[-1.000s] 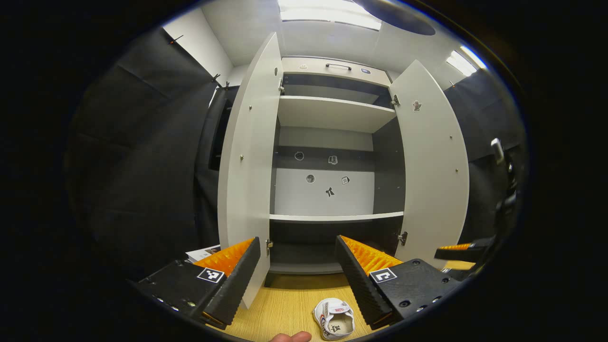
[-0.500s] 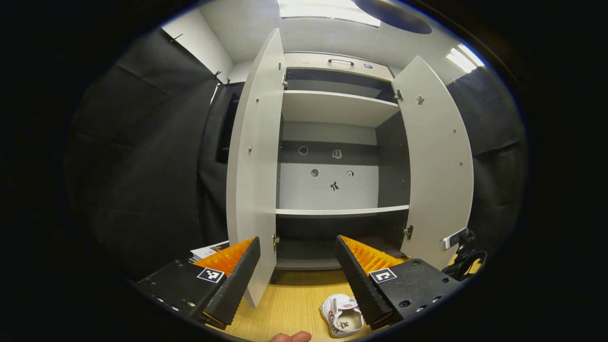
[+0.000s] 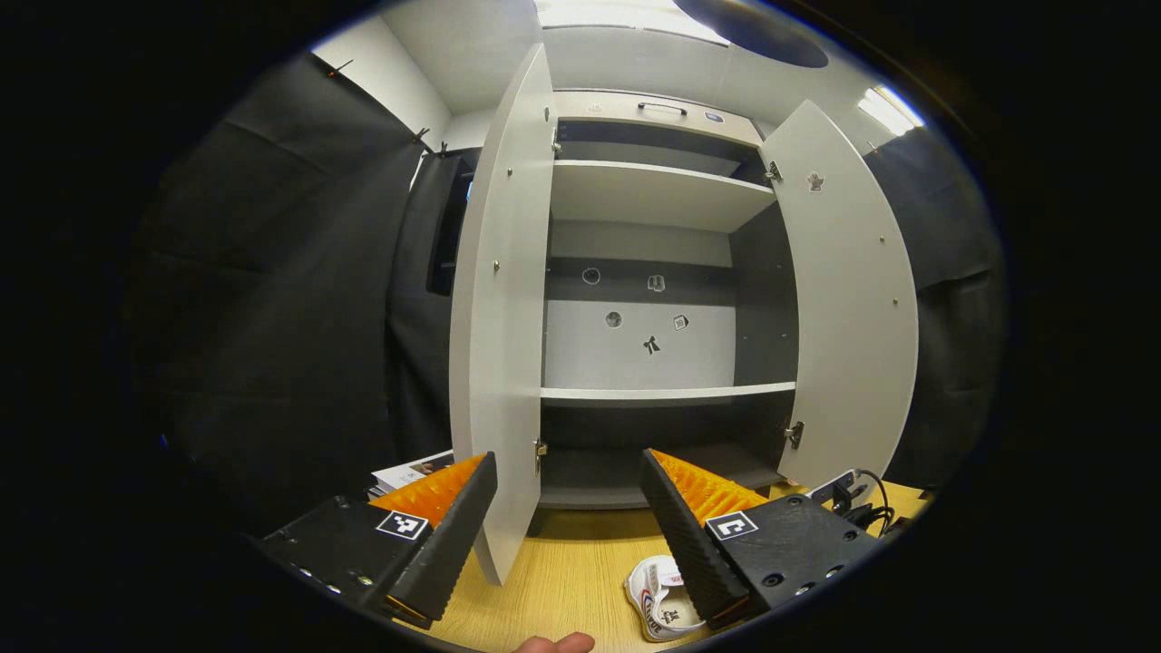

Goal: Grab one shoe with the right hand and put it into the shoe cabinet, grab the other shoe with the left hand and put it into the shoe cabinet; then close the right door with the right hand and the left door with the left hand.

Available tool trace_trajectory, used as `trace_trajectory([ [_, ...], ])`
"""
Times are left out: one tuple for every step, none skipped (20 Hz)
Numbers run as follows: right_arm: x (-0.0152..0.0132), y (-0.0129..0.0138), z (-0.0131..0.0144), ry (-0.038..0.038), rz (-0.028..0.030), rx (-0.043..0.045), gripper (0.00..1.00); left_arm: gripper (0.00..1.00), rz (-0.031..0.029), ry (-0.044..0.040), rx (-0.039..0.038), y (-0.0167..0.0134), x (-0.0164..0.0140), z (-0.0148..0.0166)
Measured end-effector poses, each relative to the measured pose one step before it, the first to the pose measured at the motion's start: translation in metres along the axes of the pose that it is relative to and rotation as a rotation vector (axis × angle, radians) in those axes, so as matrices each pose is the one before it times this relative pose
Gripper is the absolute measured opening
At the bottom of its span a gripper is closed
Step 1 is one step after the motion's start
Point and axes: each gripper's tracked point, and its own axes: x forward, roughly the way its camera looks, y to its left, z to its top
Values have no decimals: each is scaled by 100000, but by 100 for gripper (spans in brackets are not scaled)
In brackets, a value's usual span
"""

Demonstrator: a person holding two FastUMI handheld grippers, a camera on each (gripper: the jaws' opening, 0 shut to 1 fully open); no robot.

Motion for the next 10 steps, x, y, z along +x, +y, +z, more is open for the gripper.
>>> trace_trajectory([
  [662, -108, -179, 919, -635, 381, 75, 95, -96, 360, 58, -61, 107, -105],
  [350, -221, 8, 103, -905, 312, 67, 95, -15, 331, 9, 50, 68, -112],
  [397, -147, 163, -400, -931, 0, 64, 95, 41, 225, 16, -4, 6, -127],
  [223, -293, 82, -374, -1755, -164, 60, 95, -10, 308, 17, 40, 35, -144],
  [28, -515, 93, -696, -2324, -257, 58, 95, -30, 402, 79, -52, 93, -110],
  [-43, -297, -61, -420, -1744, -270, 46, 95, 4, 349, 136, 63, 59, -154],
  [146, -267, 37, -673, -1047, -535, 37, 95, 77, 205, 110, 41, 25, -68],
  [21, -269, 48, -758, -642, -542, 28, 95, 55, 150, 23, 14, 3, -94],
  [7, -84, -107, -169, -293, -275, 19, 95, 10, 186, -122, -1, 14, -63],
  [9, -140, -59, 108, -71, -238, 16, 95, 54, 8, -381, 12, -2, -27],
])
